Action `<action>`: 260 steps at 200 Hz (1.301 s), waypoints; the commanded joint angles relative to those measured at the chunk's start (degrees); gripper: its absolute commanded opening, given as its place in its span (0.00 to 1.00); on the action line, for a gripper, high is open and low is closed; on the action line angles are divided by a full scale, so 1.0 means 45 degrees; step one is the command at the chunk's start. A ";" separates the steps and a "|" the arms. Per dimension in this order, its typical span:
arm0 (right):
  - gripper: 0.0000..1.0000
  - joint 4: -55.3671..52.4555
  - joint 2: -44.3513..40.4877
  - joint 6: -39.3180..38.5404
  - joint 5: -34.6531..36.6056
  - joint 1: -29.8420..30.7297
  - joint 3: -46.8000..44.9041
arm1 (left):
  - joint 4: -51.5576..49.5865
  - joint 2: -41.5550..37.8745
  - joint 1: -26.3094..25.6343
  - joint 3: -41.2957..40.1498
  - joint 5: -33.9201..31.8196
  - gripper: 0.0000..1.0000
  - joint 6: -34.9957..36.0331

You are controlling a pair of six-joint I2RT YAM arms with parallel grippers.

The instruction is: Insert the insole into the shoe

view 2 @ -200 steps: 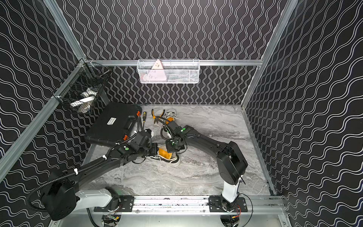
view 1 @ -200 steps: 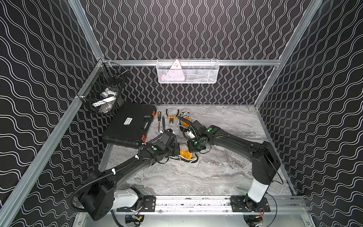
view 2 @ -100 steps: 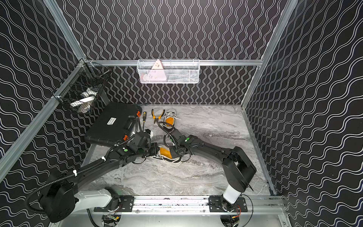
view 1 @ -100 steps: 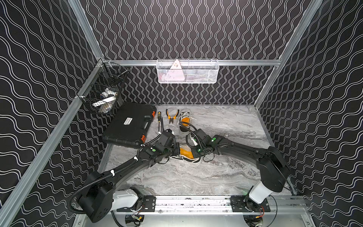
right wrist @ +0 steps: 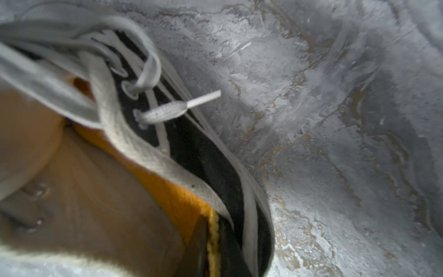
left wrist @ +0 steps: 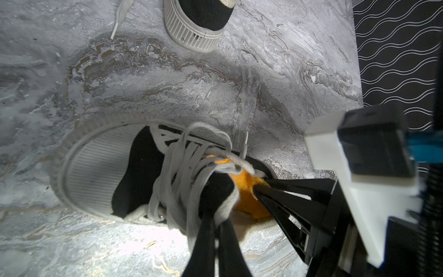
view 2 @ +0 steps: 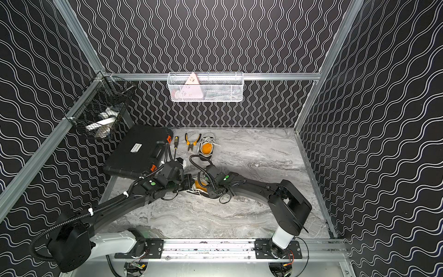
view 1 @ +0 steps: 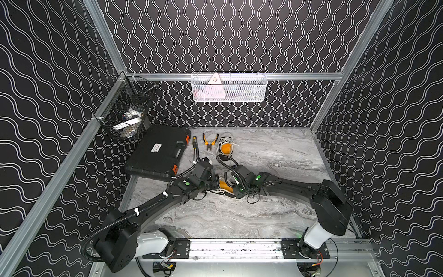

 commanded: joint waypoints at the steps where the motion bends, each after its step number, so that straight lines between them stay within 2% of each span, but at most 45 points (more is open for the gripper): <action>1: 0.21 -0.0536 -0.0307 -0.0221 0.1403 0.0034 0.0098 | 0.0400 -0.0012 0.0019 0.0026 -0.0227 0.00 -0.0088; 11: 0.27 -0.0693 -0.0449 -0.0230 0.1715 0.0054 0.0323 | 0.0400 0.0015 0.0003 0.0054 -0.0242 0.00 -0.0087; 34: 0.47 -0.1334 -0.0736 0.0060 0.2298 0.0073 0.1213 | 0.0258 0.0064 0.0009 0.0125 -0.0337 0.00 -0.0061; 63: 0.59 -0.2132 -0.0996 0.0424 0.2524 0.0078 0.1766 | 0.0241 0.0070 0.0011 0.0075 -0.0433 0.00 0.0011; 109: 0.64 -0.2612 -0.0534 0.0747 0.1840 0.0057 0.1556 | 0.0405 0.0264 0.0018 0.0062 -0.0310 0.00 0.0033; 151: 0.65 -0.2575 0.0656 0.1564 0.2397 -0.0036 0.2180 | 0.0349 0.0369 0.0004 0.0185 -0.0213 0.00 0.0174; 184: 0.63 -0.3282 0.2000 0.2073 0.2344 -0.0747 0.2992 | -0.0012 0.0230 -0.0004 0.0434 -0.0368 0.00 0.0377; 220: 0.63 -0.3845 0.2854 0.1903 0.2195 -0.1280 0.3299 | 0.0012 0.0139 -0.0004 0.0407 -0.0416 0.00 0.0603; 260: 0.67 -0.4278 0.3368 0.1787 0.1109 -0.1342 0.4272 | -0.0086 0.0008 0.0011 0.0273 -0.0401 0.00 0.0829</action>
